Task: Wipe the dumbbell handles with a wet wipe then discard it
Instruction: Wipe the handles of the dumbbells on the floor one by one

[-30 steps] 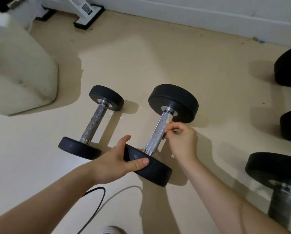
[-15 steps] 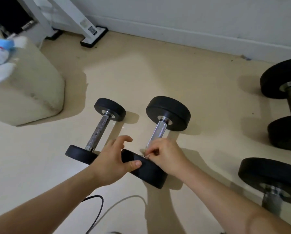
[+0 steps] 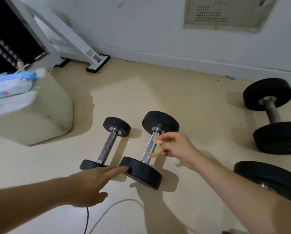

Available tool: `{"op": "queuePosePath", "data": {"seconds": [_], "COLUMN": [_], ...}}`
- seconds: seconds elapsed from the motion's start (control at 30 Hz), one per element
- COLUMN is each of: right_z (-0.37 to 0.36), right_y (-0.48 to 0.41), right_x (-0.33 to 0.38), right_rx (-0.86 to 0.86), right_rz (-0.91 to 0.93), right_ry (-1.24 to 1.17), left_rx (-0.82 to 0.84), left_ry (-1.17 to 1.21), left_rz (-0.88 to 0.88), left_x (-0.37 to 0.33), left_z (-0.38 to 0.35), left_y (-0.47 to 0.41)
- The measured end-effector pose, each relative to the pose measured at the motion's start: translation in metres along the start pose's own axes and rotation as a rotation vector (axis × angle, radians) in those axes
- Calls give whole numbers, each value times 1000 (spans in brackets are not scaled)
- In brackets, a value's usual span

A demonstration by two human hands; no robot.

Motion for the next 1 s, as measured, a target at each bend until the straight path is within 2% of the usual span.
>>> {"op": "queuePosePath", "data": {"seconds": [0.07,0.1,0.2,0.27,0.37,0.4,0.43,0.5,0.57,0.63,0.73,0.8,0.9,1.0], "right_z": [4,7,22,28,41,45,48,53,61,74,100,119,151,177], "right_y": [8,13,31,46,65,71,77,92,108,126,149,160,164,163], "right_x": [27,41,85,114,159,174,187,208,218,222,225,223,214,207], "right_rx": [73,109,127,101,-13,-54,-85,-117,-142,-170,-207,-219,-207,-114], "right_rz": [-62,-88,-98,-77,17,57,94,145,162,167,185,197,263,354], "right_ry": [-185,-225,-249,-197,-85,-63,-42,2,46,62,26,-28,-193,-436], "left_rx": [-139,-209,-281,-483,-721,-752,-772,-766,-766,-710,-450,-355,-335,-327], "left_ry": [-35,-37,93,389,1204,1318,1309,1154,1025,1091,1241,1297,1336,1282], "left_rz": [20,22,53,110,29,-56,-169,-350,-425,-466,-559,-585,-592,-615], "left_x": [3,5,16,28,11,-5,-25,-73,-115,-140,-161,-169,-187,-212], "left_z": [7,13,42,80,150,175,199,238,261,273,275,276,280,291], "left_y": [-9,-16,-39,-48,-52,-53,-56,-64,-72,-79,-89,-93,-95,-96]}}
Point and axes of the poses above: each hand's wrist, its own y-axis away from the middle knuckle, its own z-axis out of the back of the hand, x = y × z, the point moved 5 cm from there along -y, towards the middle knuckle, and after that the axes turned 11 degrees about -y, right-handed, at the moved point
